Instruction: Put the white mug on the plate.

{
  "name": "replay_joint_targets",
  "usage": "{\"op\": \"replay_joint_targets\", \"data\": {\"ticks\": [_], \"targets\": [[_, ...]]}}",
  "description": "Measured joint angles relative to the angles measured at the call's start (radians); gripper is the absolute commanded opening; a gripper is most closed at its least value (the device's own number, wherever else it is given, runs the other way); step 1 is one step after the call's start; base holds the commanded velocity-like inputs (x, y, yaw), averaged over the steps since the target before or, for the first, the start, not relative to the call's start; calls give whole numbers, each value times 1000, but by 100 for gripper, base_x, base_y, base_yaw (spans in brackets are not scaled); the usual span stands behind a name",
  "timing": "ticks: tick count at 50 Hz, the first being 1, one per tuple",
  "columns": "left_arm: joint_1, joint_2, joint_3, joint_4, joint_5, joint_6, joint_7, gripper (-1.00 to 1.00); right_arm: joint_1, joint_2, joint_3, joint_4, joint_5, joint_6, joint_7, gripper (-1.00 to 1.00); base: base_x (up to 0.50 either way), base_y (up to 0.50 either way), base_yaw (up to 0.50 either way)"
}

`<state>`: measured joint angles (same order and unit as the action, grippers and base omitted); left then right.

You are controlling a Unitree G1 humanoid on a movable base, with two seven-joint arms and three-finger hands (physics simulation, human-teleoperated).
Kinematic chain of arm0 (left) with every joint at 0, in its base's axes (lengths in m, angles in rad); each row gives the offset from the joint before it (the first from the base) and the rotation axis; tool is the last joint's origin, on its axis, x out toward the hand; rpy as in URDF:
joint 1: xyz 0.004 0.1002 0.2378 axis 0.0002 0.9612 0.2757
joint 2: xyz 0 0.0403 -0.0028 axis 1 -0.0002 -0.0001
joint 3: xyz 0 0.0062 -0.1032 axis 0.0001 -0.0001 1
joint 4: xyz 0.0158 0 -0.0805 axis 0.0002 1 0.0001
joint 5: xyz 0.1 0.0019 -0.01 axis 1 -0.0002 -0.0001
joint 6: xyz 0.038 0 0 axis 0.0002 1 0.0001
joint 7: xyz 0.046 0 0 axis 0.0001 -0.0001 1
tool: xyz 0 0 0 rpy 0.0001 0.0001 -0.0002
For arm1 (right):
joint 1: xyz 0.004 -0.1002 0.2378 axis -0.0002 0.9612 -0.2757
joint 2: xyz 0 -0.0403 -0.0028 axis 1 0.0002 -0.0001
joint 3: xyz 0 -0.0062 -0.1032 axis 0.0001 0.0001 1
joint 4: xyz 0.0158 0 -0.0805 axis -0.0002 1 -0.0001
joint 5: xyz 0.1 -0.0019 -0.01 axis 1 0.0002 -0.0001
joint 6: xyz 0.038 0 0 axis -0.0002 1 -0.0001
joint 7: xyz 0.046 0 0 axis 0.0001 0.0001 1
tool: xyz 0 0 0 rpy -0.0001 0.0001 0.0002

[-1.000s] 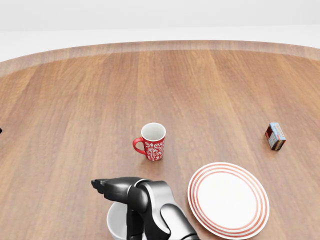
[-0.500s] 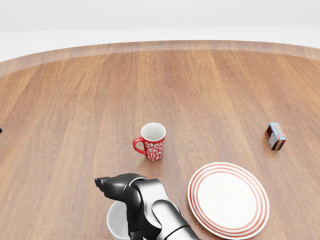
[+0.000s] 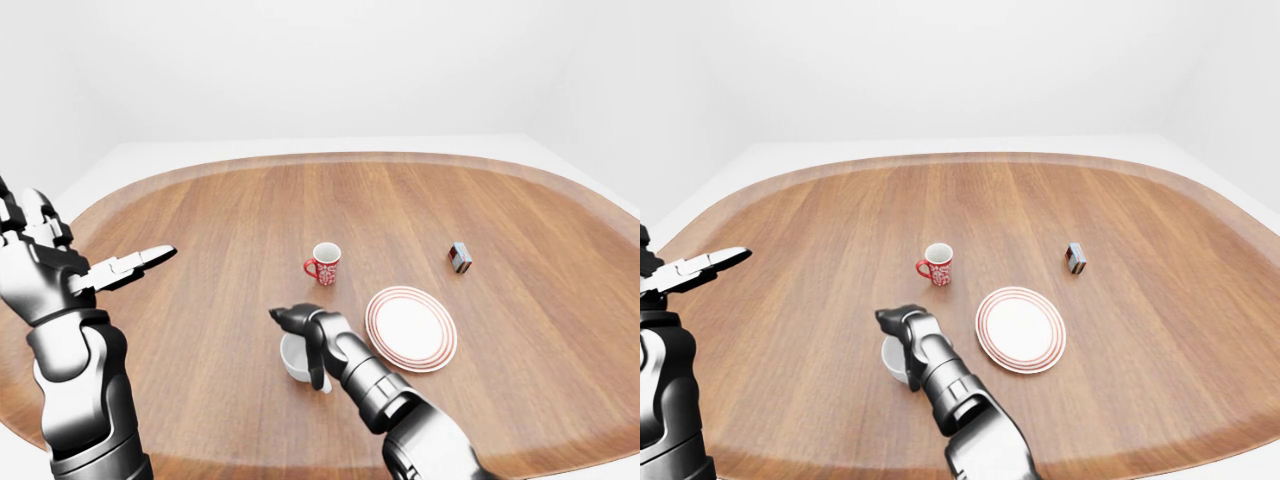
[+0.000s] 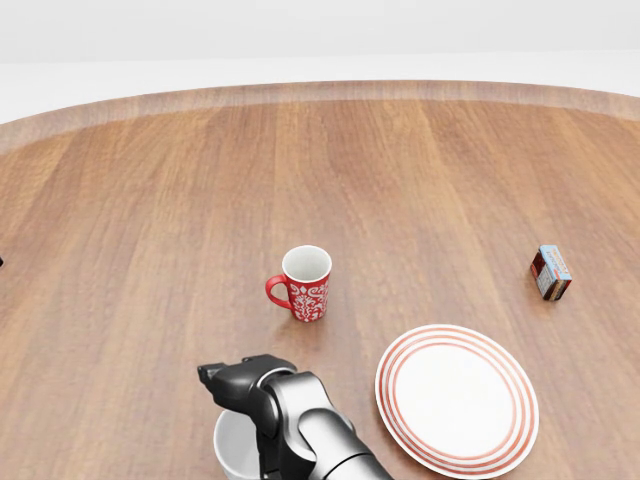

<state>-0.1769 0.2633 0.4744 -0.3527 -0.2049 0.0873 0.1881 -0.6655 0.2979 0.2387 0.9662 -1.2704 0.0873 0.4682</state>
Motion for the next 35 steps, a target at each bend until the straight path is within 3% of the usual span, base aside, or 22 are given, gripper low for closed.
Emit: {"op": "replay_joint_targets", "data": {"ticks": [35], "targets": [[0,0,2,-5,-5,0,1,100,-13,4,-15,110,29,0,-116,99,0,0,0]]}}
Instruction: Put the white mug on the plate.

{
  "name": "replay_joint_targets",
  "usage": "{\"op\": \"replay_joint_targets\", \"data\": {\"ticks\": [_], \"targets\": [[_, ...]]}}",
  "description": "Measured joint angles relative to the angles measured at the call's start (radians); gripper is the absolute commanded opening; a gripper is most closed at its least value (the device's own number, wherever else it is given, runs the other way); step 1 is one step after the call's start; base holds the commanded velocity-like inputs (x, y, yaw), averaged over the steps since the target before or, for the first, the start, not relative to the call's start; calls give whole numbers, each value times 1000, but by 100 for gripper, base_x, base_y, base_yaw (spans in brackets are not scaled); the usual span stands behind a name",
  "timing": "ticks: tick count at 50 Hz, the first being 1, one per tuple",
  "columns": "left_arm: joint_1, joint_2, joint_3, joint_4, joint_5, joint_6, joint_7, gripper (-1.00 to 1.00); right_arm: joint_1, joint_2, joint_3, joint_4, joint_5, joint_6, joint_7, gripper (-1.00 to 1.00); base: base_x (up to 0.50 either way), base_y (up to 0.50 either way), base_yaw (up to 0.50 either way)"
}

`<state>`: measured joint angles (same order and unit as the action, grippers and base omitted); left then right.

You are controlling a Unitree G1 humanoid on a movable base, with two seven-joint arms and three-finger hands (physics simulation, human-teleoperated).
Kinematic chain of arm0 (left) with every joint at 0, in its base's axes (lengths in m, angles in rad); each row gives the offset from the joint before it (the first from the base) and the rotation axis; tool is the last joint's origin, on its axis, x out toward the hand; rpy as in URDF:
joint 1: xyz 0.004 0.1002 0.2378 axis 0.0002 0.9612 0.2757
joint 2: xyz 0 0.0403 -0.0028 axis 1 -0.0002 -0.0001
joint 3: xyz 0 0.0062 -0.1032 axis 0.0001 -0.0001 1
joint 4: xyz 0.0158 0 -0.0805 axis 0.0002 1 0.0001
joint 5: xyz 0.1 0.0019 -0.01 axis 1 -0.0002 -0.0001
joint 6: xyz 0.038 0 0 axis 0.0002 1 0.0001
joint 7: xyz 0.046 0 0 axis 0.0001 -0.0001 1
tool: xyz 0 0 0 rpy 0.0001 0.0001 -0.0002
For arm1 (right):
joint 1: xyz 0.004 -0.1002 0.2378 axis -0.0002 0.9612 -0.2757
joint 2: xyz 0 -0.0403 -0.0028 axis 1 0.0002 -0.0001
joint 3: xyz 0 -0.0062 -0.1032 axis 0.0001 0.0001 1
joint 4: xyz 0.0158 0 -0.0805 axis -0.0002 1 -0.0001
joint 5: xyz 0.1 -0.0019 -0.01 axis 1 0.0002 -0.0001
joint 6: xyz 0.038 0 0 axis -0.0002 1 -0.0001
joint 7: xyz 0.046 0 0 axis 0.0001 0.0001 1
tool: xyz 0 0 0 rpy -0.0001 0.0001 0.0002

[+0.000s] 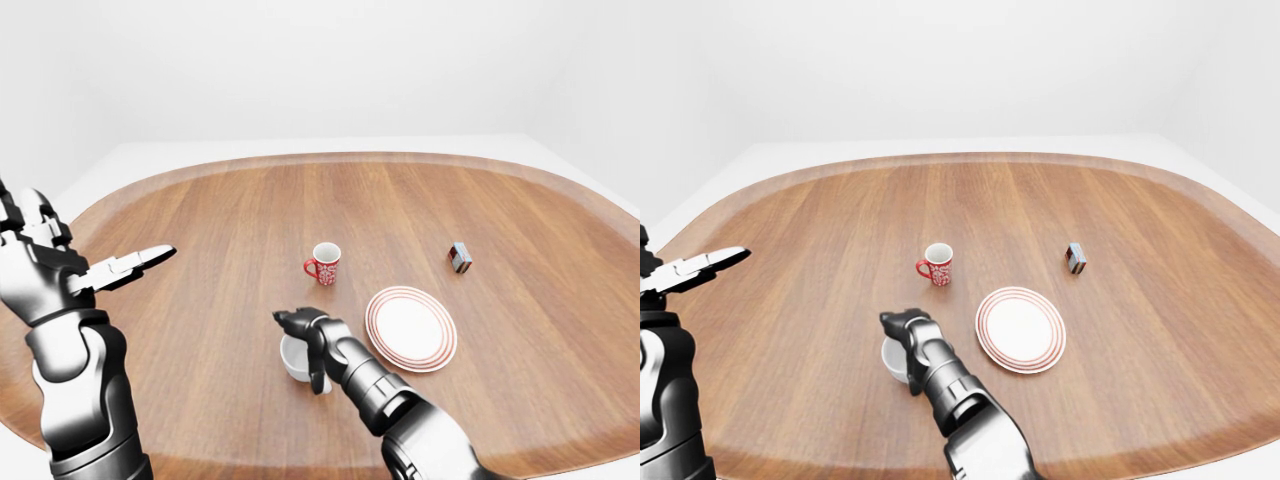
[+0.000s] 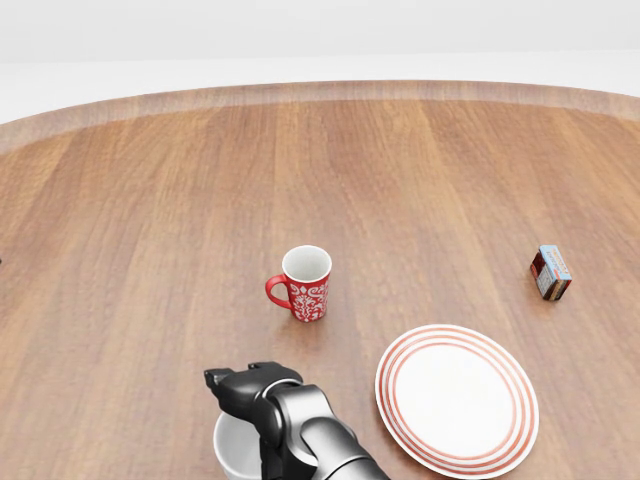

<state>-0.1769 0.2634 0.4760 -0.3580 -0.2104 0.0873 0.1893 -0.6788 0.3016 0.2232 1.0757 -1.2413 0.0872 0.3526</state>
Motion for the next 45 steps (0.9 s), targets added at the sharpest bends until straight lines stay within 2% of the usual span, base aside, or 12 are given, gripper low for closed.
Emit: {"op": "replay_joint_targets", "data": {"ticks": [1,2,18,26,34,45], "targets": [[0,0,0,0,0,0,0,100,0,0,0,0,1,0,-1,-53,0,0,0],[0,0,0,1,0,0,0,100,0,0,-1,0,-1,0,-3,-100,0,0,0],[-1,1,1,4,0,0,2,100,9,-6,-5,9,46,0,18,-100,0,0,0],[-1,1,0,5,1,0,3,100,-17,-32,-16,-3,48,0,22,-100,0,0,0],[-3,1,-2,9,5,0,3,100,-92,-108,-43,-75,63,0,81,-100,0,0,0],[-5,2,-4,10,7,0,5,100,-232,-265,-101,-220,60,0,215,-100,0,0,0]]}}
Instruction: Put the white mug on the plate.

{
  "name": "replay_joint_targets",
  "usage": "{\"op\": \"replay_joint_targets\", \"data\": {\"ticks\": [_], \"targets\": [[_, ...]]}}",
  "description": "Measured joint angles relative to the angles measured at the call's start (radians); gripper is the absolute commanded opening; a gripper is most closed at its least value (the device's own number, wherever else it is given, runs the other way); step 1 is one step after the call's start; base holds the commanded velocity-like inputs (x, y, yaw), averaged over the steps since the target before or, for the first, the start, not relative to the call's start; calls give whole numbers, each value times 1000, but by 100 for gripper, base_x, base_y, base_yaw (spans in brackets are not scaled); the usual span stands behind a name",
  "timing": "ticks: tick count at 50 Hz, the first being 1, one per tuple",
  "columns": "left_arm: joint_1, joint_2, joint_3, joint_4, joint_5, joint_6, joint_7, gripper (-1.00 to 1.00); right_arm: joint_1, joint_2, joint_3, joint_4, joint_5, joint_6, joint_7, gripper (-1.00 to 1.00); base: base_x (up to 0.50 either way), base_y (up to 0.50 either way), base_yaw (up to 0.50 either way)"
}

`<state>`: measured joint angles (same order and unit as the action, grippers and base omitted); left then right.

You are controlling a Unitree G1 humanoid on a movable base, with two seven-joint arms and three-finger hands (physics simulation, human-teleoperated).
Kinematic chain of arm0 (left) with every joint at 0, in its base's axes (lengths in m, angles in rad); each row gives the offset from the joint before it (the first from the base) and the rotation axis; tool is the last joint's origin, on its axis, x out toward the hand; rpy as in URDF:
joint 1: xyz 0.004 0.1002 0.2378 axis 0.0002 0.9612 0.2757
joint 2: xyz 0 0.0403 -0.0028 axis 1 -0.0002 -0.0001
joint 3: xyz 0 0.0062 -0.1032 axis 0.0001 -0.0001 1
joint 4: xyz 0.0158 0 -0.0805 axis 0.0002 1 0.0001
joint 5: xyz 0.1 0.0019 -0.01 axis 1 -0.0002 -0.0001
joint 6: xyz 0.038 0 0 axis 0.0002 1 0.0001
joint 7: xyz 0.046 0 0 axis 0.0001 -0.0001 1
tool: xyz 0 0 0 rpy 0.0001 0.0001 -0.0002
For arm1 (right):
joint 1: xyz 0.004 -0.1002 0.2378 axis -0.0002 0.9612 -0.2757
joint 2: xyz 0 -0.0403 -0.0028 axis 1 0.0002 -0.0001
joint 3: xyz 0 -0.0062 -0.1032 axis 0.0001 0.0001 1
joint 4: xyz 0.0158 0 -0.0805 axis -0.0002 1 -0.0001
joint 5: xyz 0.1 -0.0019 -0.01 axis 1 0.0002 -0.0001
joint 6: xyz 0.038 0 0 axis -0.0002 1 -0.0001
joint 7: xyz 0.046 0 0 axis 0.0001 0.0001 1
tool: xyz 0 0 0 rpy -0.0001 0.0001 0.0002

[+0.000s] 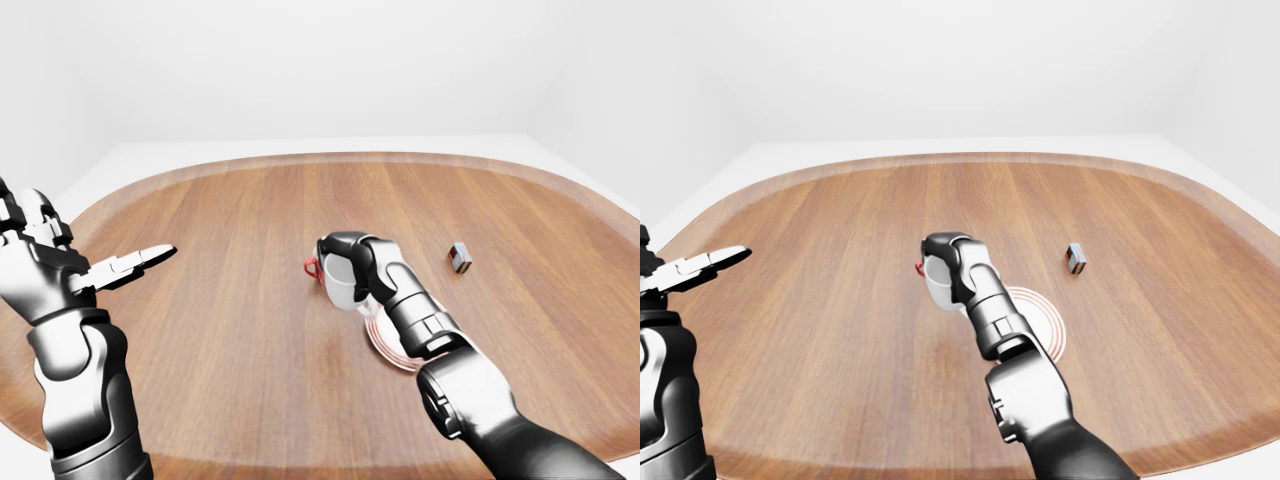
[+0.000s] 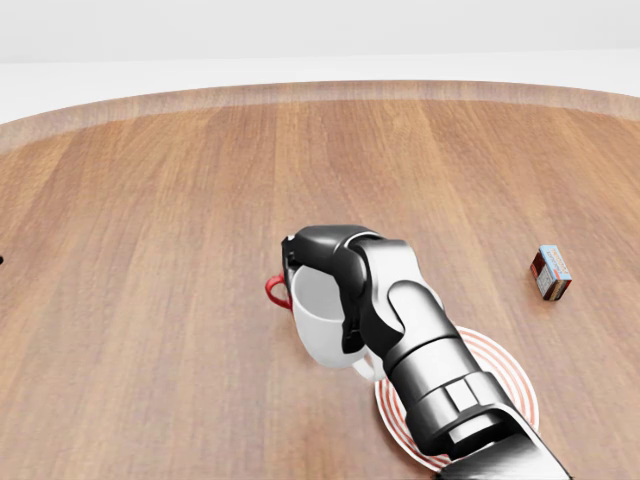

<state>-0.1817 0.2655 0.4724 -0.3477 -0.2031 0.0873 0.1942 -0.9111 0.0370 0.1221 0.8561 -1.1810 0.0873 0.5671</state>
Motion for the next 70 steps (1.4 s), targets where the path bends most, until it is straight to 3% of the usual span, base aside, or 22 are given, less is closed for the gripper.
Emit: {"op": "replay_joint_targets", "data": {"ticks": [10,23,32,43,70], "targets": [[2,-1,-1,1,4,0,0,100,-71,-146,-67,-25,32,0,25,-100,0,0,0],[2,-2,-1,5,5,0,0,100,-69,-327,-125,54,123,0,-54,-100,0,0,0],[3,-1,0,3,5,0,-1,100,-39,-398,-146,116,188,0,-137,-100,0,0,0],[0,0,0,5,5,0,0,100,20,-434,-149,182,241,0,-240,-100,0,0,0],[3,-3,-1,1,4,0,-1,100,121,-390,-135,283,306,0,-406,-100,0,0,0]]}}
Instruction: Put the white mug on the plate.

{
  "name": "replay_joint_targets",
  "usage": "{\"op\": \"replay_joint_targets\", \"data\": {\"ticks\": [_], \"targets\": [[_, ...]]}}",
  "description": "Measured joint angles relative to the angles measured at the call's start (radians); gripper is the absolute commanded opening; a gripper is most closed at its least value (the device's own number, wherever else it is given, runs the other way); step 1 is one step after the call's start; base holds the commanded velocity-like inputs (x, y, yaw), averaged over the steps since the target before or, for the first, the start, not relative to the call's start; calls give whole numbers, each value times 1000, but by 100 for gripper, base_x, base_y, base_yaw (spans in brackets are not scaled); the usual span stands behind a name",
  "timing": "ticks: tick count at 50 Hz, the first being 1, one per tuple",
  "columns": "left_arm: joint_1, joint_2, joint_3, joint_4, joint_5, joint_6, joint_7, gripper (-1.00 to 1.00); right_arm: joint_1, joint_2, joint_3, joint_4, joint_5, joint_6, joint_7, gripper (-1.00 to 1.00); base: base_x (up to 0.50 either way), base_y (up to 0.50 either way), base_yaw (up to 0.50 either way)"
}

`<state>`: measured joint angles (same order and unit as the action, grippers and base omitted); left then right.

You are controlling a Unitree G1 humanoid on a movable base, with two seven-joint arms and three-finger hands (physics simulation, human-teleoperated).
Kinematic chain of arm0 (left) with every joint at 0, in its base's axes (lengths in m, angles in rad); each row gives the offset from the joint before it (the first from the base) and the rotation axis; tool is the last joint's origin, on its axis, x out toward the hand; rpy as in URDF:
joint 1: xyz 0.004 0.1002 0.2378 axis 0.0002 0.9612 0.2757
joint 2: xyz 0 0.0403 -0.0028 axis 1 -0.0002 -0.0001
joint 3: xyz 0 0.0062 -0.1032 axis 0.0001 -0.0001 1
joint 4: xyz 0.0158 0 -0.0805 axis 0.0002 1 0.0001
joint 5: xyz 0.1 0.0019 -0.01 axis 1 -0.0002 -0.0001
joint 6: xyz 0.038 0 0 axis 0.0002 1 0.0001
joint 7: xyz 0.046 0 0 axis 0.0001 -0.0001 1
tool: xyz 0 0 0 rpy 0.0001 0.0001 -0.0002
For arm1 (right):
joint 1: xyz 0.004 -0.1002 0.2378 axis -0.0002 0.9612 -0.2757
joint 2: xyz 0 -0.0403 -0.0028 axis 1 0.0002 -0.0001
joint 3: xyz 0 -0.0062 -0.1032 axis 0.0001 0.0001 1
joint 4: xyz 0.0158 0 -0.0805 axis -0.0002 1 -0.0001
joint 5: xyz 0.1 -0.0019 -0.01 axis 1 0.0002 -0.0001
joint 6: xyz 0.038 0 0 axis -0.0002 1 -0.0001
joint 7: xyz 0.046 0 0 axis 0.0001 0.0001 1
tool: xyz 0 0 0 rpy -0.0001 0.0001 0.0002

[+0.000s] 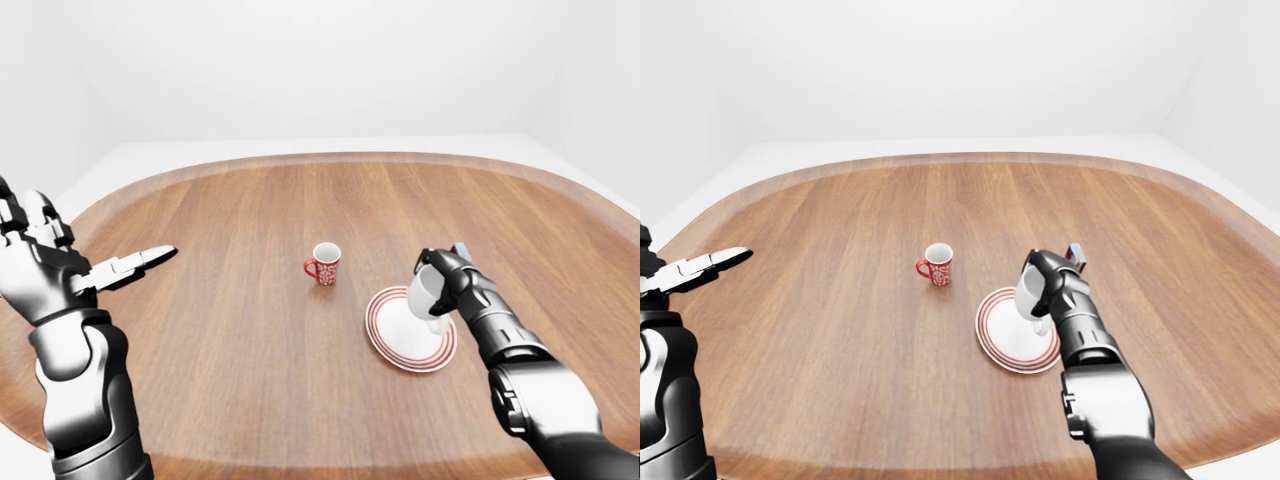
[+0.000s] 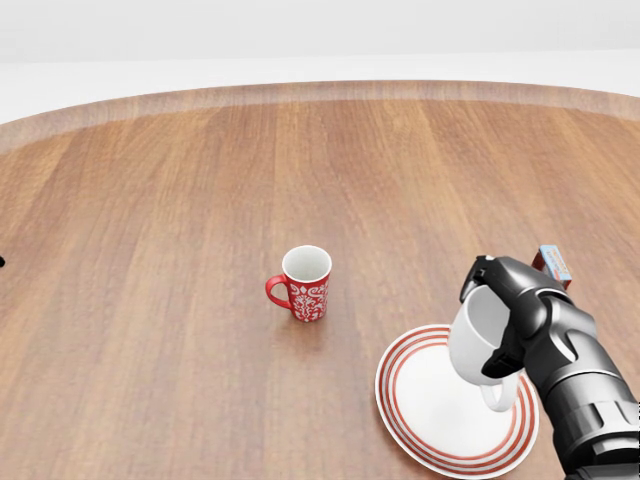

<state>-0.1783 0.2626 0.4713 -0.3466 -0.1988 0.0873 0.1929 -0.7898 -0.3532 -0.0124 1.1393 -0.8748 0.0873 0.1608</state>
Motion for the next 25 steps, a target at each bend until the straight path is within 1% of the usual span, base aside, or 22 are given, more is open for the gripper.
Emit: {"op": "replay_joint_targets", "data": {"ticks": [25], "targets": [[1,-1,-1,2,1,0,0,100,42,42,8,25,12,0,-36,-100,0,0,0]]}}
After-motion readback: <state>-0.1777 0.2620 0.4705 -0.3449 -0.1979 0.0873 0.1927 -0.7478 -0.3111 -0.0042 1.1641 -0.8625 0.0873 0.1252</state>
